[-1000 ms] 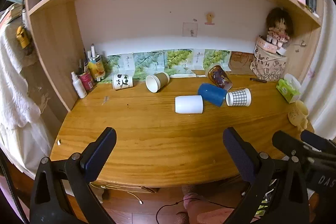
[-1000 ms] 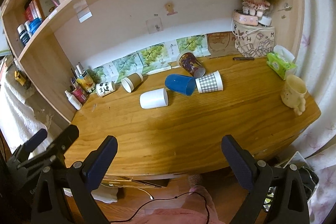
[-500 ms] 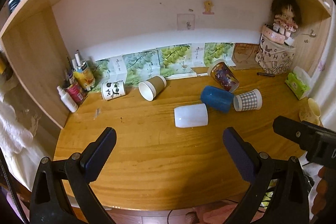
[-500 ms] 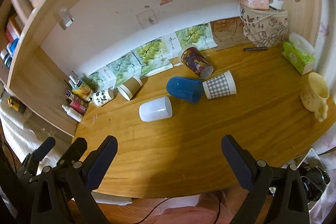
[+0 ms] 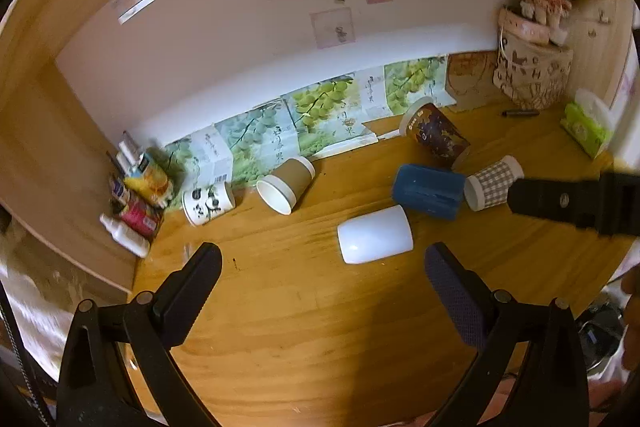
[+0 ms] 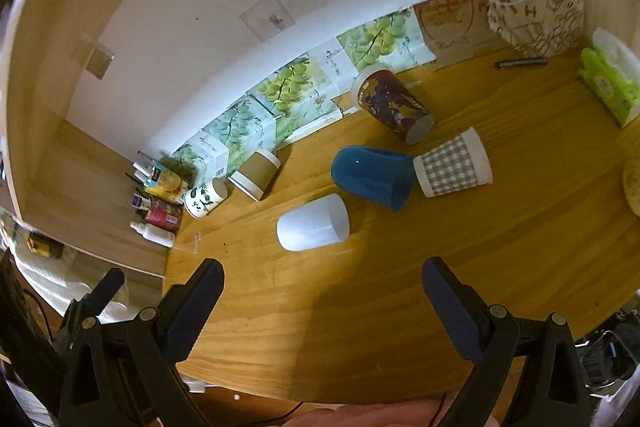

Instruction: Flip cup upright

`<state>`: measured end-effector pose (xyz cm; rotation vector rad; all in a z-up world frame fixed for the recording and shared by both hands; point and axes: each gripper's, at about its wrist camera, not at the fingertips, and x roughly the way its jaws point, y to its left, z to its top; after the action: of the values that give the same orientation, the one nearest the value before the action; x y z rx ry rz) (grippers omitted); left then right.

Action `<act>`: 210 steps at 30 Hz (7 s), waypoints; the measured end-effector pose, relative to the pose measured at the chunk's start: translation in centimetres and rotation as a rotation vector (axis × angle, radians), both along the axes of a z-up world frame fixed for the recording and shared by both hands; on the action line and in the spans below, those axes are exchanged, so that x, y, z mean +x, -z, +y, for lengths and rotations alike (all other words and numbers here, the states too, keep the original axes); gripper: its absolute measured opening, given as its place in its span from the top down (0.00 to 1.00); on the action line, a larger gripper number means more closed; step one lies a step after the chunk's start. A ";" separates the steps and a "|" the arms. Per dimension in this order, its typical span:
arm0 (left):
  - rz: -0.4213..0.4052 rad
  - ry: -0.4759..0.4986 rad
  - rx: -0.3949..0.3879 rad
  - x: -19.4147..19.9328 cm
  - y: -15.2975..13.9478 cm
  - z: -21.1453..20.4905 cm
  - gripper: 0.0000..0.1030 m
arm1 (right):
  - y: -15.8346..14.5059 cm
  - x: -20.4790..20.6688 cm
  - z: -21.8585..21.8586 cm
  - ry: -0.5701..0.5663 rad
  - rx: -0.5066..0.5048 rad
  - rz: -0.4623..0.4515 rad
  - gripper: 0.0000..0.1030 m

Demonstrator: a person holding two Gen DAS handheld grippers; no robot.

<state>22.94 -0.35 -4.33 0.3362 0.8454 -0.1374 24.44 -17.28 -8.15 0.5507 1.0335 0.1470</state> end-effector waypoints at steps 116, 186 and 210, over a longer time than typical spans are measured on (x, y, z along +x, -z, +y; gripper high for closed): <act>0.620 0.702 0.186 17.5 15.8 -4.7 0.35 | 9.6 11.7 -6.6 0.140 0.211 0.347 0.03; 0.462 -0.183 -0.555 2.7 12.7 4.4 0.85 | 3.2 -0.5 -3.7 -0.090 -0.066 0.071 0.03; 0.194 -0.431 -0.682 -0.6 10.0 4.5 0.75 | 3.1 3.0 -2.7 -0.377 -0.211 -0.260 0.03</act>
<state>22.30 4.13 -14.32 -0.5057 0.9894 -0.0496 27.41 -19.94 -11.27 0.1354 0.8763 0.4258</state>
